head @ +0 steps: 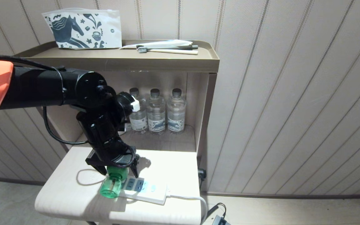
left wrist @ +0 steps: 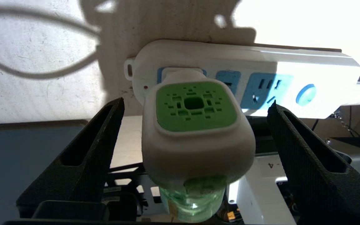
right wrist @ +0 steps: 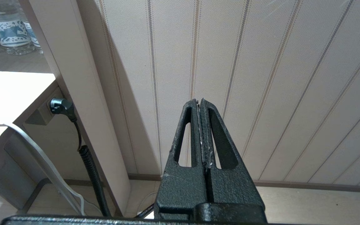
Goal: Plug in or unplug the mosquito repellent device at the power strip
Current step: Hold the socket with your right hand and unplug it with your left hand
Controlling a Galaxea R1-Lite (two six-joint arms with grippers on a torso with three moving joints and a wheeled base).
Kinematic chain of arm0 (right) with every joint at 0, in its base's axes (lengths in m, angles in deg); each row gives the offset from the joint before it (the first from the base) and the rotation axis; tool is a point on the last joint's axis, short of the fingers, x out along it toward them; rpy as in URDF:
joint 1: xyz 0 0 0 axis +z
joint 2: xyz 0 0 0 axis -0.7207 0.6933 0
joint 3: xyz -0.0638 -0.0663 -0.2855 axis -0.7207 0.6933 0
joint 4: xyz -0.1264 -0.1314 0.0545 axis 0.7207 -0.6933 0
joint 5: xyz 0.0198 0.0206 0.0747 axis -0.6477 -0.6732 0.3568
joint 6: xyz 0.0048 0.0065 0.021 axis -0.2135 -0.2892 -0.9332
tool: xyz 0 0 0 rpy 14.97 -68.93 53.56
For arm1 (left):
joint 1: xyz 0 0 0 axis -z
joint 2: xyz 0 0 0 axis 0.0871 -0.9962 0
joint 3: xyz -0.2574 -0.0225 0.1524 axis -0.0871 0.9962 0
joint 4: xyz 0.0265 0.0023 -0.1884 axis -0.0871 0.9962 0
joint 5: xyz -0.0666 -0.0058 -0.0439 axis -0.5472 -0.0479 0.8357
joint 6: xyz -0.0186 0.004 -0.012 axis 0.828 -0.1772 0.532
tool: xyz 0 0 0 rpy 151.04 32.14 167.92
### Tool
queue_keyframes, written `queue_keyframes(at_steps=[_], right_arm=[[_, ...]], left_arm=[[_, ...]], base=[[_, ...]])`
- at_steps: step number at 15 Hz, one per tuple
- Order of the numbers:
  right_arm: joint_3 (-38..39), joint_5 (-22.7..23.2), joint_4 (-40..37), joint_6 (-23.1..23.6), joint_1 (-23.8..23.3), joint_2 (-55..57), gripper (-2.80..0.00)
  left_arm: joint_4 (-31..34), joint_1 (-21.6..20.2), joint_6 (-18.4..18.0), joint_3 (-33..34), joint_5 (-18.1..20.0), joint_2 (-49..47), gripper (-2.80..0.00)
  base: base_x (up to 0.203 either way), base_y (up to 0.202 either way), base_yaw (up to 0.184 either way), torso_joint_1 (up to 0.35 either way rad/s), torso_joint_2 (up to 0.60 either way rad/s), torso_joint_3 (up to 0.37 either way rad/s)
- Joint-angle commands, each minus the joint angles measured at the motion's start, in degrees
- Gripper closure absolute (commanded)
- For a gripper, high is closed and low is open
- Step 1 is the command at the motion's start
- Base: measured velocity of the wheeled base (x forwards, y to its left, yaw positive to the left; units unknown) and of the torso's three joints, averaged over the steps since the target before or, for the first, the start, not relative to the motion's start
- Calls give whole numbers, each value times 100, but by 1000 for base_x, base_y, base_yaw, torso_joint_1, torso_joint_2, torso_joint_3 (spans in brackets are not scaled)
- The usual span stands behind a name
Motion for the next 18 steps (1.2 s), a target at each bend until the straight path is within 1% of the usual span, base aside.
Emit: queue_keyframes(at_steps=[1,2,7,10,12,13,15,16,18], right_arm=[[0,-1,6,-2,-5,4,0],[0,-1,6,-2,4,0,0],[0,-1,6,-2,-5,0,0],[0,36,-31,104,4,0,0],[-141,237,-147,69,4,69,0],[-496,373,-351,-29,4,80,0],[-1577,803,-940,-395,4,354,0],[-1857,953,-987,-585,4,736,0],[-2181,1188,-691,-856,6,2015,0]], left_arm=[[33,2,14,-34,-11,-94,-280],[33,4,14,-48,-26,-159,0],[73,4,14,-66,-44,-68,0],[102,4,14,-6,-30,11,0],[104,4,14,43,-18,73,0],[104,4,14,41,-18,94,0],[98,33,14,31,-26,96,0],[95,57,14,22,-26,96,0],[86,66,14,13,-29,90,0]], base=[[0,0,0,0,0,0],[0,0,0,0,0,0],[0,0,0,0,0,0],[0,0,0,0,0,0],[0,0,0,0,0,0],[0,0,0,0,0,0],[0,0,0,0,0,0],[0,0,0,0,0,0],[0,0,0,0,0,0]])
